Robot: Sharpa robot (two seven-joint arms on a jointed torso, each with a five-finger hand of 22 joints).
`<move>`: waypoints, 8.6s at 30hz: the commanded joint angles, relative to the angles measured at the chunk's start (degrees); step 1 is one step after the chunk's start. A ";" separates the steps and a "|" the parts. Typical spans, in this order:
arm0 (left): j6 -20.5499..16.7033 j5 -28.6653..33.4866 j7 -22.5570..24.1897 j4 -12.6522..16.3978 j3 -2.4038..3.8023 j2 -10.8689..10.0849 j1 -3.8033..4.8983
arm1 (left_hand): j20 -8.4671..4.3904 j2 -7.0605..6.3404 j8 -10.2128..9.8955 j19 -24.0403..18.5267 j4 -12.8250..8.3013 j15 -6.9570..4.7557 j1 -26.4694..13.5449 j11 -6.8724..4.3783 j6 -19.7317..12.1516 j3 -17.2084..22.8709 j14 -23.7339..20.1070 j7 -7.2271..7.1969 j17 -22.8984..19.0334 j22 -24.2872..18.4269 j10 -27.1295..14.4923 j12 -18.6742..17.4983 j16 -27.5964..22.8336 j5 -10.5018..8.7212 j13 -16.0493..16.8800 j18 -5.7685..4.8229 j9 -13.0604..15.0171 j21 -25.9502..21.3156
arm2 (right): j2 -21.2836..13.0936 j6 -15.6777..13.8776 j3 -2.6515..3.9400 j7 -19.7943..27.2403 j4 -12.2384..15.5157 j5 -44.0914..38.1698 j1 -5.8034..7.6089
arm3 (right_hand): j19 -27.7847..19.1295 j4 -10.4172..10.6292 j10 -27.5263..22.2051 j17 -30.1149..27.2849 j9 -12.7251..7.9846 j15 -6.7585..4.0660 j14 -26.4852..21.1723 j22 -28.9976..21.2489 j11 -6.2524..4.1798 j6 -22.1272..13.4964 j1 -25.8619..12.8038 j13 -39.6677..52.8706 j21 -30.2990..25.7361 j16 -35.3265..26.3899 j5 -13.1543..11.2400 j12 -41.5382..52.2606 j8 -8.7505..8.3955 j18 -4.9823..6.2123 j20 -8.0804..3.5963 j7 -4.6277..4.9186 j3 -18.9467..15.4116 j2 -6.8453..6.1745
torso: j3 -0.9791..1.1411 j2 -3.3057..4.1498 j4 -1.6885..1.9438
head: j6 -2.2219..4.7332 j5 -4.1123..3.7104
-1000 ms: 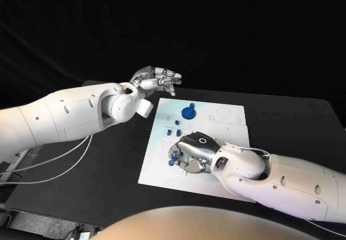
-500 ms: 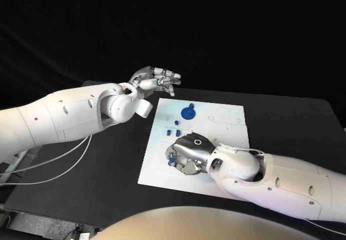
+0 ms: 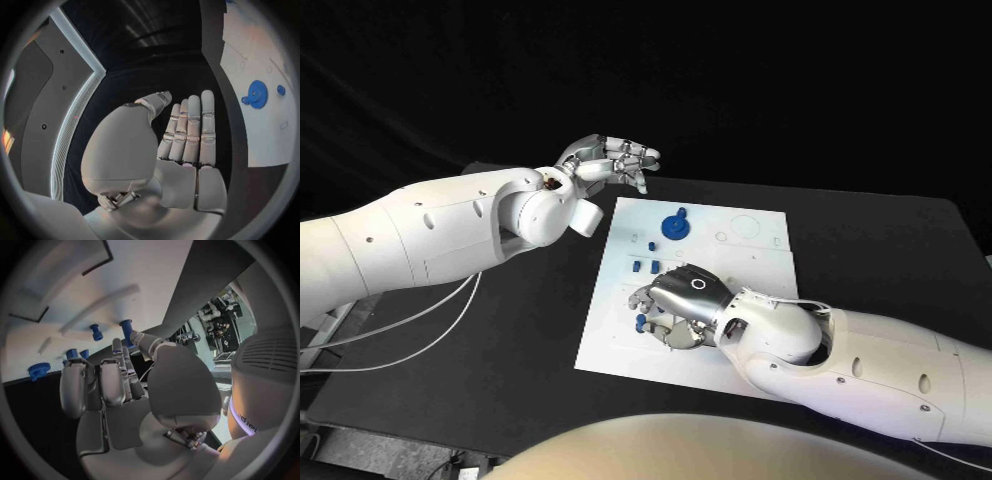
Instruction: Assemble the parts on the task board
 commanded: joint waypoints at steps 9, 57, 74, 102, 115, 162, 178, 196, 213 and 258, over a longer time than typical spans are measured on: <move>1.23 0.39 -0.29 0.10 -0.04 -0.20 0.03 | 0.07 0.53 0.26 0.28 0.26 0.35 -0.03 0.16 -0.53 -0.10 -0.17 0.18 -0.06 -0.09 -0.57 -0.14 -0.27 -0.08 -0.12 0.70 -0.12 -0.36 | -4.27 -10.28 0.30 3.18 4.39 2.80 0.13 | -5.20 5.41 -11.19 -8.17 0.53 1.20 -1.42 -0.77 1.15 -5.11 5.85 -0.30 -13.00 -6.14 1.99 5.87 -2.09 2.72 0.66 -3.69 -23.45 2.40 | -0.01 -0.06 -0.05 | 0.45 -0.77; 0.85 0.62 0.25 2.05 -0.71 -1.77 -0.24 | 0.11 0.60 0.33 0.31 0.40 0.38 -0.12 0.16 -0.58 -0.16 -0.20 0.16 -0.05 -0.18 -0.60 -0.08 -0.29 -0.08 -0.13 0.70 -0.11 -0.49 | -30.42 -7.25 -1.56 -19.80 16.42 18.40 -1.22 | 7.00 14.20 16.59 14.38 10.97 -3.22 4.13 15.08 -4.39 5.23 -4.56 63.89 13.41 10.78 7.84 66.43 8.56 -3.07 -3.37 -2.73 -25.81 2.18 | -0.41 -0.93 -2.08 | 0.77 -10.88; 1.27 0.64 -0.04 2.28 -0.71 -2.08 -0.24 | 0.12 0.64 0.37 0.33 0.47 0.38 -0.19 0.16 -0.59 -0.19 -0.20 0.17 -0.04 -0.23 -0.62 -0.05 -0.28 -0.07 -0.13 0.70 -0.11 -0.55 | -26.09 -6.20 -1.54 -21.72 13.14 16.01 -2.35 | 7.00 14.28 16.36 14.67 11.63 -3.20 4.09 15.08 -4.39 5.18 -7.65 65.12 13.41 11.00 8.97 66.35 8.60 -3.07 -3.34 -2.77 -30.21 3.67 | -0.39 -0.71 -2.06 | 0.70 -10.29; 1.48 0.64 -0.45 2.52 -0.73 -2.54 -0.24 | 0.16 0.69 0.41 0.35 0.70 0.41 -0.39 0.18 -0.69 -0.27 -0.22 0.19 -0.01 -0.35 -0.72 -0.02 -0.28 -0.06 -0.14 0.70 -0.12 -0.74 | -24.96 -12.88 -1.01 -23.01 14.85 11.92 -3.72 | 7.00 13.88 20.36 17.78 13.49 -5.09 4.65 15.08 -6.69 9.55 3.31 71.71 13.41 12.47 7.33 71.18 11.93 -3.07 -4.98 -5.36 -27.98 8.39 | -0.41 -0.49 -2.10 | 0.54 -9.56; 1.51 0.64 -0.48 2.57 -0.74 -2.50 -0.24 | 0.16 0.69 0.41 0.35 0.70 0.41 -0.39 0.18 -0.69 -0.27 -0.22 0.19 -0.01 -0.35 -0.72 -0.02 -0.28 -0.06 -0.14 0.70 -0.12 -0.74 | -23.86 -14.37 -0.62 -22.93 17.04 15.24 -1.77 | 7.00 14.26 20.55 17.87 13.45 -5.17 4.66 15.08 -6.75 9.99 1.10 71.95 13.41 12.51 8.57 70.95 12.15 -3.07 -5.13 -5.41 -25.34 8.18 | -0.44 -0.33 -1.92 | 0.52 -9.63; 2.13 0.64 -0.76 2.90 -0.73 -2.46 -0.23 | 0.16 0.80 0.50 0.46 0.68 0.39 -0.20 0.18 -0.79 -0.22 -0.25 0.19 0.02 -0.49 -0.84 0.05 -0.28 -0.01 -0.16 0.73 -0.13 -0.93 | -15.59 -8.01 -0.64 -25.65 11.99 16.53 -3.14 | 7.00 14.38 22.36 19.35 15.24 -5.88 4.88 15.08 -7.58 11.58 -18.96 74.54 13.41 13.05 5.06 71.79 16.48 -3.07 -5.82 -6.41 -28.42 6.16 | -0.36 -0.14 -1.99 | 0.29 -8.83; 2.26 0.64 -0.92 2.86 -0.74 -2.68 -0.23 | 0.16 0.80 0.50 0.46 0.68 0.39 -0.20 0.18 -0.79 -0.22 -0.25 0.19 0.02 -0.49 -0.84 0.05 -0.28 -0.01 -0.16 0.73 -0.13 -0.93 | -16.70 -10.04 -0.53 -24.82 13.49 14.56 -3.13 | 7.00 14.35 22.13 19.11 15.48 -5.74 4.83 15.08 -7.44 10.82 -20.25 74.39 13.41 12.87 3.69 70.82 17.34 -3.07 -5.67 -6.26 -35.86 8.00 | -0.33 -0.12 -1.97 | 0.31 -8.89; 2.22 0.65 -1.06 2.93 -0.82 -3.12 -0.23 | 0.16 0.88 0.53 0.49 0.70 0.39 -0.15 0.18 -0.81 -0.18 -0.26 0.20 0.02 -0.52 -0.87 0.08 -0.29 0.01 -0.17 0.73 -0.13 -0.97 | -20.95 -6.97 -0.44 -20.95 16.48 14.79 -3.11 | 7.00 14.04 22.86 20.10 15.06 -5.98 5.03 15.08 -7.72 10.70 -6.45 75.63 13.41 13.27 4.46 71.81 17.98 -3.07 -5.89 -6.57 -37.79 8.72 | -0.33 -0.08 -1.93 | 0.30 -8.57; 2.17 0.65 -1.12 2.87 -0.89 -3.22 -0.24 | 0.17 0.97 0.58 0.53 0.78 0.41 -0.18 0.20 -0.82 -0.18 -0.27 0.22 0.03 -0.56 -0.88 0.12 -0.30 0.00 -0.17 0.73 -0.13 -1.03 | -20.99 -7.03 -0.43 -21.04 15.63 14.70 -3.10 | 7.00 14.12 23.04 20.35 14.73 -6.01 5.08 15.08 -7.76 10.76 -3.92 75.97 13.41 13.37 5.56 72.11 17.95 -3.07 -5.92 -6.61 -38.10 9.51 | -0.38 -0.04 -1.90 | 0.28 -8.49; 2.19 1.46 -0.02 3.24 -1.00 -3.47 -0.24 | 0.39 0.62 1.02 0.76 2.41 0.50 -1.87 0.12 -0.99 -1.32 -0.26 0.01 0.24 -1.40 -0.96 0.53 -0.11 -0.33 -0.13 0.71 -0.09 -2.18 | -36.82 -6.47 -1.34 -14.92 15.64 19.46 0.96 | 7.00 14.22 19.97 18.34 11.71 -4.23 4.62 15.08 -5.70 7.69 4.33 72.24 13.41 12.26 3.85 65.01 12.59 -3.07 -4.30 -4.21 -38.47 9.31 | -0.46 -0.10 -2.11 | 0.55 -11.34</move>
